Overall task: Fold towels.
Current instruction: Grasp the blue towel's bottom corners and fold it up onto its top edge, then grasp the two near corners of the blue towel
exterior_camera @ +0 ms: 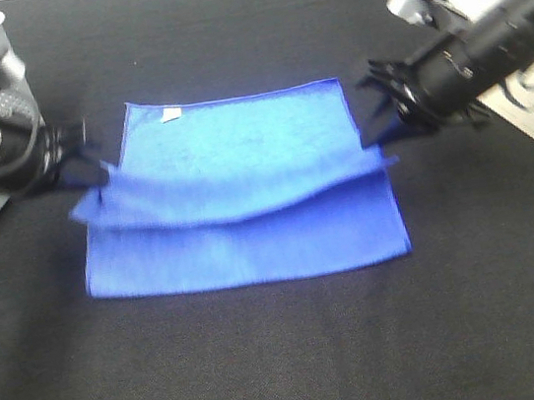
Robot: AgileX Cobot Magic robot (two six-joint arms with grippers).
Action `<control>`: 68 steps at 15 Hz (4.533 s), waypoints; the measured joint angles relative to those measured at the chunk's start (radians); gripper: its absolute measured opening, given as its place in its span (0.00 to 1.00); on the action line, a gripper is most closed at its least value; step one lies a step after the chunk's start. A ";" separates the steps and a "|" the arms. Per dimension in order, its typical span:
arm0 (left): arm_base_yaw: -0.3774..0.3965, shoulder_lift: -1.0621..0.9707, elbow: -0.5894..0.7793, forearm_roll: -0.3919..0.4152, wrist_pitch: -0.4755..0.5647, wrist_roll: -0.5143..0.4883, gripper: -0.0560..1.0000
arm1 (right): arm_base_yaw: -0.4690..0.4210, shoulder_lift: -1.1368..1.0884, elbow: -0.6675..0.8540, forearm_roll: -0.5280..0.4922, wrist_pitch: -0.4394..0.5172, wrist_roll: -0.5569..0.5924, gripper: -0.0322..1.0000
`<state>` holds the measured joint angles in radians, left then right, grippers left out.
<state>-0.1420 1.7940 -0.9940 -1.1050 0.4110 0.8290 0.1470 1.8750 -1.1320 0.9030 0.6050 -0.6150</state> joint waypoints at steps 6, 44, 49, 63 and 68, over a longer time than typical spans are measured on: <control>0.054 0.244 -0.381 0.000 0.039 -0.021 0.06 | 0.000 0.274 -0.478 -0.219 0.047 0.193 0.03; 0.101 0.375 -0.411 0.317 0.305 -0.441 0.70 | -0.067 0.272 -0.375 -0.358 0.275 0.285 0.81; 0.101 0.375 -0.411 0.316 0.225 -0.440 0.70 | -0.067 0.291 -0.375 -0.319 0.246 0.231 0.81; 0.000 0.458 -0.412 0.297 0.164 -0.409 0.26 | -0.019 0.415 -0.383 -0.212 0.155 0.254 0.20; 0.044 0.448 -0.411 0.324 0.323 -0.413 0.07 | -0.020 0.395 -0.376 -0.269 0.195 0.315 0.03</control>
<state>-0.0980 2.2420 -1.4050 -0.7810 0.7340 0.4160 0.1270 2.2700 -1.5080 0.6340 0.8000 -0.3000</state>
